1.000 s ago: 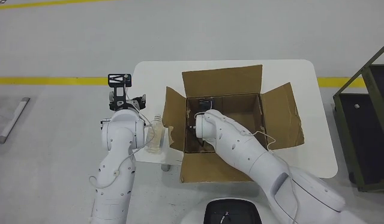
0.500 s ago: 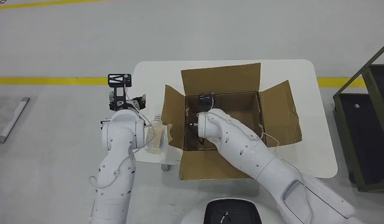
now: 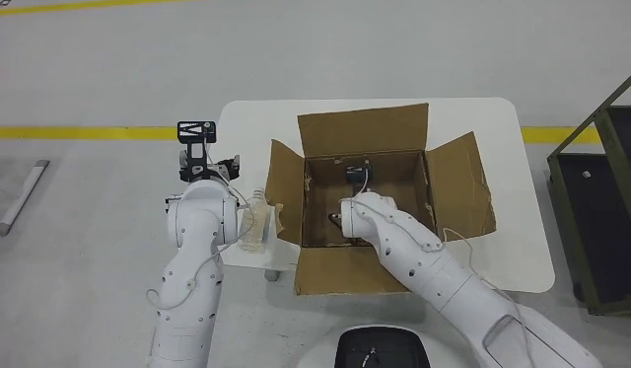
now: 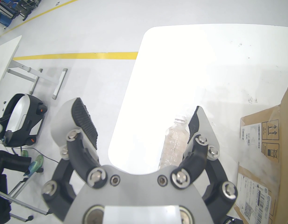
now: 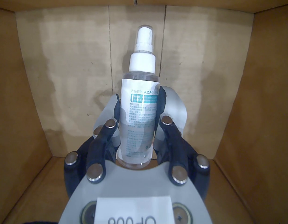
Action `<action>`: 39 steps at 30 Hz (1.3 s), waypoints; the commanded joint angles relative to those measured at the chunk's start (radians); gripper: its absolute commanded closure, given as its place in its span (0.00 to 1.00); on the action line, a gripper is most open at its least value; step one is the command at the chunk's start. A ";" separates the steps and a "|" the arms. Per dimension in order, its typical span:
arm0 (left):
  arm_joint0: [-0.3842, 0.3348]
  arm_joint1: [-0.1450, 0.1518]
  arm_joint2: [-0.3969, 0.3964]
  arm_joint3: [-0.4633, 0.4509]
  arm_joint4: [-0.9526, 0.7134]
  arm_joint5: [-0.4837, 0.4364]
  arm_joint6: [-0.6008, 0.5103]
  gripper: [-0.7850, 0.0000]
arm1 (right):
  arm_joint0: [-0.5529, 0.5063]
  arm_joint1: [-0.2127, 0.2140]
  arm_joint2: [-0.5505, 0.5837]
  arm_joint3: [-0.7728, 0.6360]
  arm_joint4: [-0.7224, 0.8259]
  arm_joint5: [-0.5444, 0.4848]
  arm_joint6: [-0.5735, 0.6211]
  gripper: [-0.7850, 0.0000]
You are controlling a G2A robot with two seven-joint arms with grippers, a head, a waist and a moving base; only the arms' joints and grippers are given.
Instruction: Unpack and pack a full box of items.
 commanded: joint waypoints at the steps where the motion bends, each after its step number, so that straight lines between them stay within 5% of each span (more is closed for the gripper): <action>1: 0.000 0.000 0.000 0.000 0.000 0.000 0.000 0.00 | -0.006 0.002 0.007 -0.011 -0.010 0.000 0.017 0.26; 3: 0.000 0.000 0.000 0.000 0.000 0.000 0.000 0.00 | -0.010 0.003 0.014 -0.018 -0.021 0.000 0.029 0.00; 39: 0.000 0.000 0.000 0.000 0.000 0.000 0.000 0.00 | -0.006 -0.029 0.101 0.033 -0.175 -0.097 0.136 0.00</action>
